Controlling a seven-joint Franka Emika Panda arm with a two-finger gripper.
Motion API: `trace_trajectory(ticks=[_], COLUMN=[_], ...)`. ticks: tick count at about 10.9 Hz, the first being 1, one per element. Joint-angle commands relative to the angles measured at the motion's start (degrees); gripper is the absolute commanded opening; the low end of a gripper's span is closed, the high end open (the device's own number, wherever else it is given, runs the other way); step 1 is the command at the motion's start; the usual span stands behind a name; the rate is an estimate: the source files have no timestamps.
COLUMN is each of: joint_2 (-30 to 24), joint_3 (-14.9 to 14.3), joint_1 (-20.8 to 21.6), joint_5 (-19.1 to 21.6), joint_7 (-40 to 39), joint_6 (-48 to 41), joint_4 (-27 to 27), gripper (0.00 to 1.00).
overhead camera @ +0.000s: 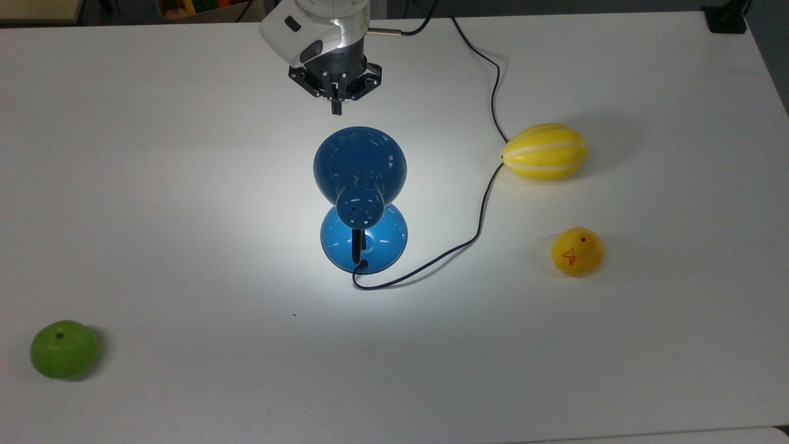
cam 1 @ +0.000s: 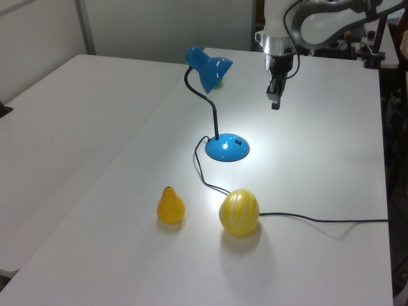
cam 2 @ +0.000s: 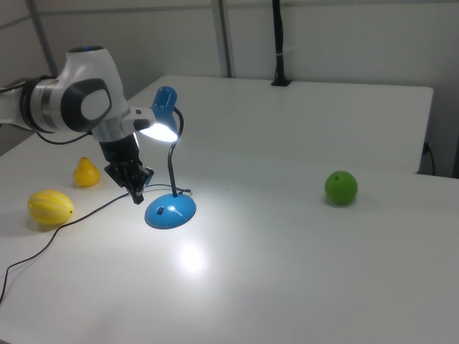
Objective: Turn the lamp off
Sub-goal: 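Move the gripper down toward the blue lamp's round base, then press the switch on the blue lamp base with the gripper tip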
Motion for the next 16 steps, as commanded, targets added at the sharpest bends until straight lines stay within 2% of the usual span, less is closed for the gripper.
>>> trace_trajectory(ticks=[1,5,8,12,16], joint_2=[3.6,4.8,8.2,10.8,11.4], joint_3=[-0.4,-0.3,-0.3,-0.4,-0.4], joint_1=[2.0,3.0,4.0,4.0,3.7], joint_5=[0.8,0.8,0.4,-0.3,-2.9], joint_7=[1.4,2.1,7.0,8.0,8.0], joint_6=[8.1,20.9,26.7,33.8,35.2], joint_4=[-0.8,-6.5,-6.3,-6.0,-5.9], gripper=[0.00,0.00,0.00,0.00,0.00])
